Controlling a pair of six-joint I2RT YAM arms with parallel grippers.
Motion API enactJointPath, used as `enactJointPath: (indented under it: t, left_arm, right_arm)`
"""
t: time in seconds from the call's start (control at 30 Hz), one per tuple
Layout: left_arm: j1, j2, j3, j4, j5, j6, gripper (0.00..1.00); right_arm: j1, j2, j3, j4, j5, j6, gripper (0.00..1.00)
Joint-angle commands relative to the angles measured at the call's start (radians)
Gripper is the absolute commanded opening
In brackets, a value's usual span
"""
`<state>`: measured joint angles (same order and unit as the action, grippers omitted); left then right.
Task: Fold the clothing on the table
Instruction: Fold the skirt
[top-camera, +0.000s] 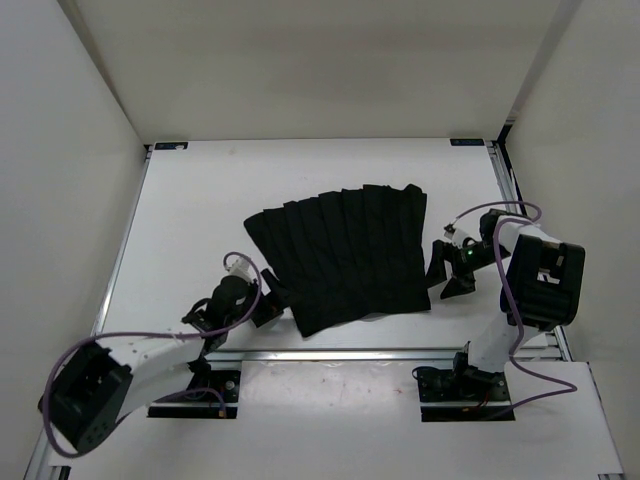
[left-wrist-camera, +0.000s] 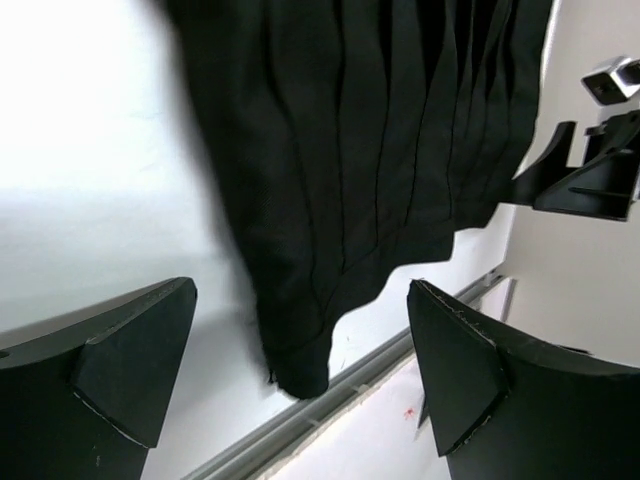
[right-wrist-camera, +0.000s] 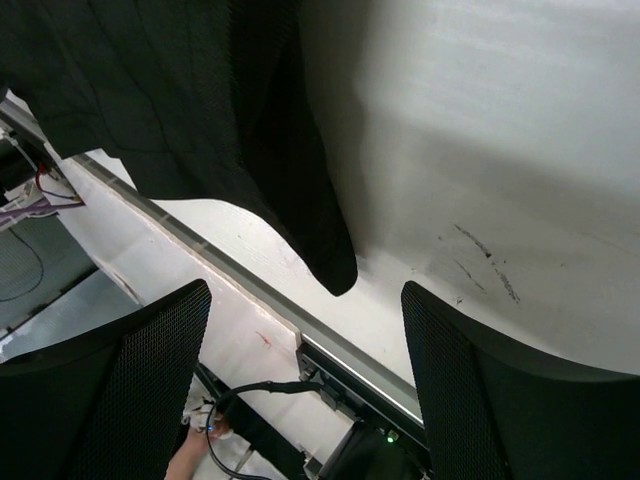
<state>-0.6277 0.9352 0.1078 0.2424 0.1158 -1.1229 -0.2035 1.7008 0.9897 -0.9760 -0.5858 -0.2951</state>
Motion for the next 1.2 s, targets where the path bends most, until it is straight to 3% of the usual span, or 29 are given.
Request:
enactJointPath:
  t: [0.0,0.4,0.57,0.8,0.97,1.1,1.17]
  left_arm:
    - [-0.027,0.134,0.049,-0.008,-0.028,0.078,0.99]
    - [-0.090,0.275,0.158,0.003,-0.028,0.103,0.99]
    - [-0.084,0.280,0.167,-0.015,-0.036,0.106,0.91]
    - [-0.072,0.248,0.124,-0.005,-0.021,0.094,0.86]
    - [-0.093,0.278,0.135,0.023,-0.007,0.094,0.82]
    - [-0.101,0.280,0.122,0.037,0.012,0.090,0.80]
    - [-0.098,0.278,0.119,0.038,0.018,0.089,0.76]
  right_arm:
    - [-0.014,-0.024,-0.017,-0.001,-0.008,-0.006,0.82]
    - [0.001,-0.032,-0.055,0.008,-0.022,-0.010,0.78]
    - [0.036,-0.020,-0.043,0.036,-0.016,0.014,0.71]
    - [0.059,0.005,-0.026,0.056,-0.032,0.043,0.56]
    - [0.091,0.000,-0.049,0.088,-0.045,0.045,0.34]
    - [0.115,0.005,-0.051,0.094,-0.065,0.048,0.33]
    - [0.124,0.008,-0.054,0.095,-0.071,0.050,0.24]
